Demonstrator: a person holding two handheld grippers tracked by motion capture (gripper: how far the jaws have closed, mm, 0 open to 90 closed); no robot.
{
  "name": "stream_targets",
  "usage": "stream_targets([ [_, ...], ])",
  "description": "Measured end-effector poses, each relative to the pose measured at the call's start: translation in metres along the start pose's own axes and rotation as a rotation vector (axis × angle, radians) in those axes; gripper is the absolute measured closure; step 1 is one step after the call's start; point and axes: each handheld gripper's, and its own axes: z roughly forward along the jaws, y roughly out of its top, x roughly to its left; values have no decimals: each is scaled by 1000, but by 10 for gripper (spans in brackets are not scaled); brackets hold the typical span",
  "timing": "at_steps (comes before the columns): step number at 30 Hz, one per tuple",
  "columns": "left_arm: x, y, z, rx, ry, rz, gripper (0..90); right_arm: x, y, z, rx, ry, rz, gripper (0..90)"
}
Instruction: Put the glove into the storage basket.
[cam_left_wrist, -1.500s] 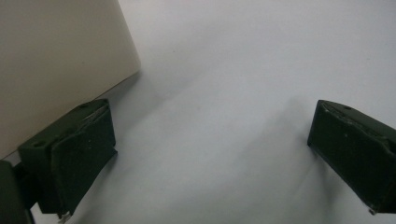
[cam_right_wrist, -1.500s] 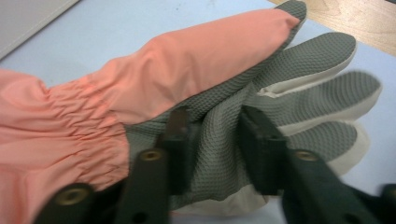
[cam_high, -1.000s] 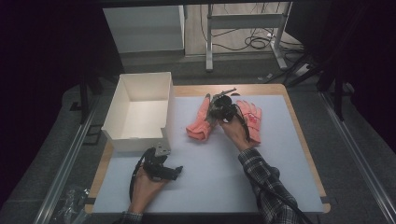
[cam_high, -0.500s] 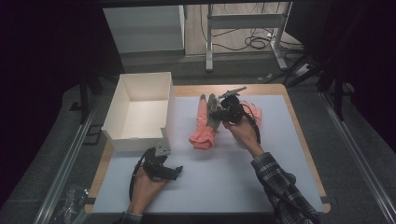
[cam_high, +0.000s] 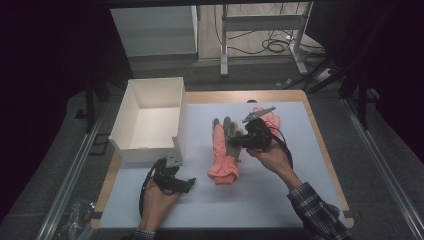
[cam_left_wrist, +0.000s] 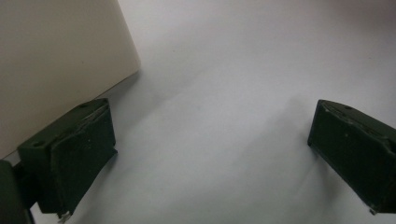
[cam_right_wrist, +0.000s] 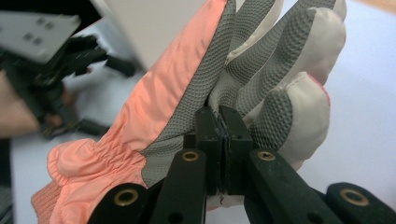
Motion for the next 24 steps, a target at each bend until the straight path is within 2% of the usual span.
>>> stream_targets([
  [5,0,0,0,-5,0,-3,8,9,-19,-2,23,22,-11,873],
  [9,0,0,0,-5,-1,-3,9,8,-33,5,53,26,-19,872],
  [14,0,0,0,-2,-2,-4,10,2,-42,18,80,2,-44,871],
  [17,0,0,0,-2,-2,-5,10,-2,-44,27,88,-3,-56,869],
  [24,0,0,0,-2,-1,-3,9,-5,-48,39,99,-50,-73,836],
])
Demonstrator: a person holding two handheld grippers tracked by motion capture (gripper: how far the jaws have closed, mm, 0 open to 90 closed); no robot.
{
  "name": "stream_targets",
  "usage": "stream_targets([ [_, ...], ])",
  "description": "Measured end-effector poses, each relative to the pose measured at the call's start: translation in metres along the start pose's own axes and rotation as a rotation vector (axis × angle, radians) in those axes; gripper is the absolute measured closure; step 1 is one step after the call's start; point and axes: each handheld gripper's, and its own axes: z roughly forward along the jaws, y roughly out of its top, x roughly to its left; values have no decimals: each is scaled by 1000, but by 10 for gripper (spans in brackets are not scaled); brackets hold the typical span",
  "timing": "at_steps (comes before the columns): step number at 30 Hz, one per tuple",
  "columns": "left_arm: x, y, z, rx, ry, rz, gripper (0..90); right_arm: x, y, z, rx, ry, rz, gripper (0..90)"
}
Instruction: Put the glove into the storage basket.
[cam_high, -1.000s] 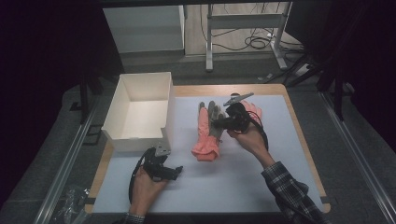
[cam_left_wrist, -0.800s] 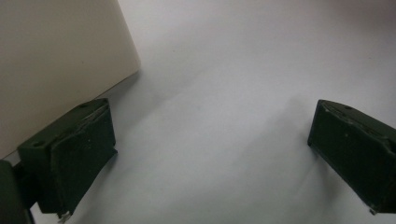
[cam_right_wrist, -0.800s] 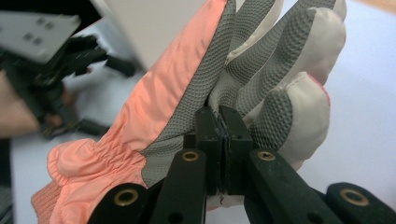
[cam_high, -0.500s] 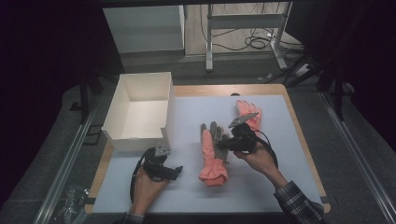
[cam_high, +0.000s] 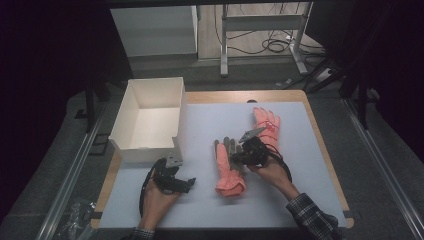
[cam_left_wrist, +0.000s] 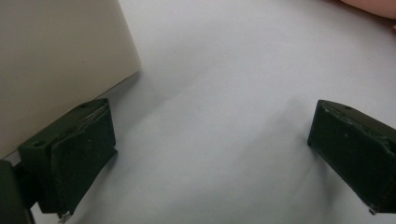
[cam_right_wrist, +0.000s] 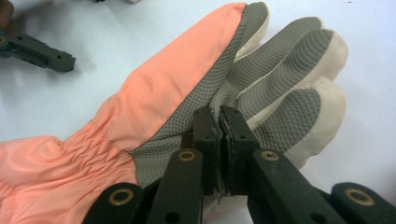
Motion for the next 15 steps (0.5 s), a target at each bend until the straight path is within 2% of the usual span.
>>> stream_targets([
  [5,0,0,0,-1,0,1,8,0,2,-6,-26,-39,-9,713],
  [7,0,0,0,-1,1,1,8,0,3,-10,-41,-41,-7,664],
  [12,0,0,0,-1,1,1,8,-6,3,-19,-59,-93,-14,539],
  [15,0,0,0,-1,1,1,9,-11,3,-26,-75,-124,4,476],
])
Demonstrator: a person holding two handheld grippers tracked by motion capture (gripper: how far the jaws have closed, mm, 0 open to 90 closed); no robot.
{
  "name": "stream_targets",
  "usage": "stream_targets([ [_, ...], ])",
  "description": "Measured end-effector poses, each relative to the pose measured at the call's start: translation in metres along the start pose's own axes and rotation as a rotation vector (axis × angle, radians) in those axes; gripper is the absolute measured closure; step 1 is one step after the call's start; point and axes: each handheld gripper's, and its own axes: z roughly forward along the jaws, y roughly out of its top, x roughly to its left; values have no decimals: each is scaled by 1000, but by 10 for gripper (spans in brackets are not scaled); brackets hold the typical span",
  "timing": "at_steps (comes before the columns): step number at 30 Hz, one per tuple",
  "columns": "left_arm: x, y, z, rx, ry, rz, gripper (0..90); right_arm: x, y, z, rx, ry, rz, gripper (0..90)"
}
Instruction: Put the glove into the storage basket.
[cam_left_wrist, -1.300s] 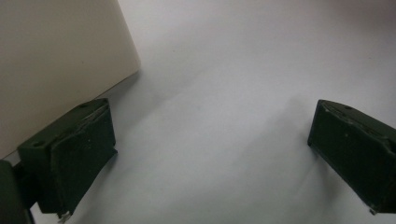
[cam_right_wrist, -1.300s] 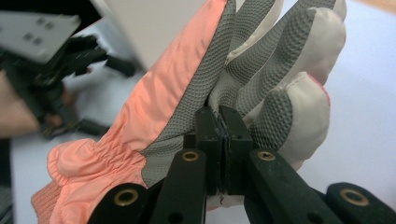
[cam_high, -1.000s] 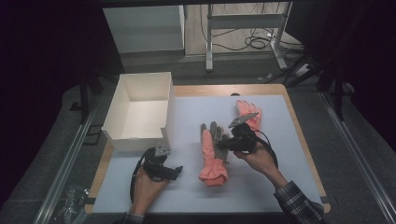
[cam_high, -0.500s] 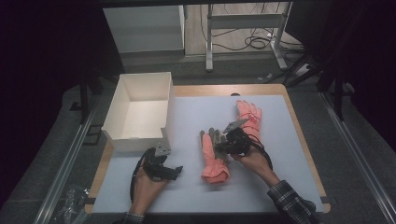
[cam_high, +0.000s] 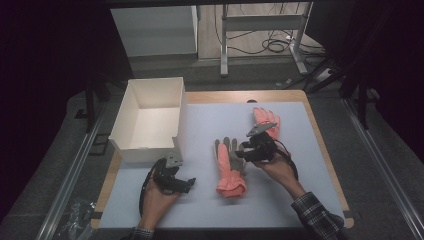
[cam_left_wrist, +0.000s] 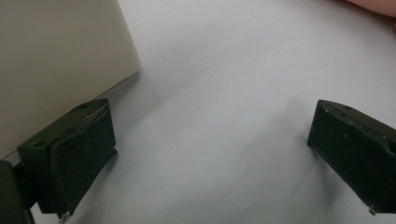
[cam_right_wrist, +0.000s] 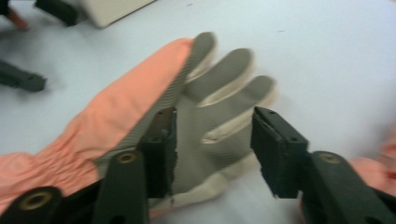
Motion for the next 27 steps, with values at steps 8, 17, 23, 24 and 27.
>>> stream_targets([
  [8,0,0,0,0,0,0,9,-23,5,-23,-38,-105,51,389],
  [17,0,0,0,0,0,0,9,-65,6,-38,-48,-255,133,373],
  [23,0,0,0,0,0,0,9,-90,3,-31,-44,-308,193,379],
  [24,0,0,0,0,0,0,9,-93,3,-29,-44,-317,200,380],
  [27,0,0,0,0,0,0,9,-102,1,-21,-45,-325,227,381],
])
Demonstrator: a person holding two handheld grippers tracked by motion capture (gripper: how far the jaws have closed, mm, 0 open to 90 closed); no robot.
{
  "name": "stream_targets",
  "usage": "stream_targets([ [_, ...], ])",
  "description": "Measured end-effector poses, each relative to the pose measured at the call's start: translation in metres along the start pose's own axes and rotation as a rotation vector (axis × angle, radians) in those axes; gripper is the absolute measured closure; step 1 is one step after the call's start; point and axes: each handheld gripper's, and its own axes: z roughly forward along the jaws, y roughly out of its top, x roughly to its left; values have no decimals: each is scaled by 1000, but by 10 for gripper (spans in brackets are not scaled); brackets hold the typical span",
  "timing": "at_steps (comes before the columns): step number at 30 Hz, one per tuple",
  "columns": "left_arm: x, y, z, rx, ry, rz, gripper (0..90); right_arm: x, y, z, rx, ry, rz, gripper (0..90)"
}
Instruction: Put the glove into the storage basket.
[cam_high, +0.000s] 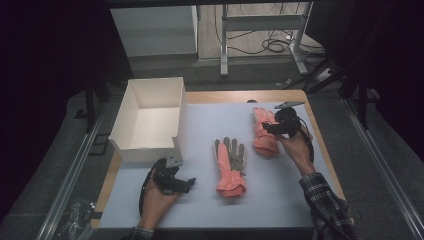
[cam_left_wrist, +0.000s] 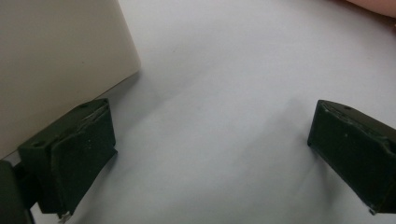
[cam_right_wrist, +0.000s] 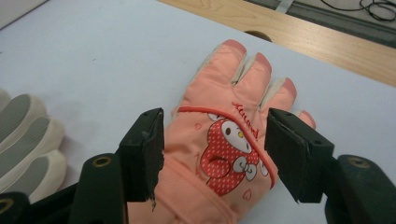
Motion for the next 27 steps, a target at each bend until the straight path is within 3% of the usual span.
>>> stream_targets([
  [3,0,0,0,0,0,0,9,-4,-2,11,13,-9,14,381],
  [8,0,0,0,0,0,0,9,-8,-10,33,81,-28,8,375],
  [11,0,0,0,0,1,0,9,-12,-15,40,82,10,39,472],
  [12,0,0,0,0,1,0,9,-12,-15,40,82,10,39,472],
  [13,0,0,0,0,1,0,9,-13,-19,41,73,36,63,606],
  [14,0,0,0,0,1,0,9,-13,-20,41,69,39,76,654],
  [15,0,0,0,0,1,0,9,-13,-20,41,69,39,76,654],
  [18,0,0,0,0,1,0,9,-9,-20,38,69,16,79,780],
  [27,0,0,0,0,1,0,9,-13,-16,26,58,44,137,845],
])
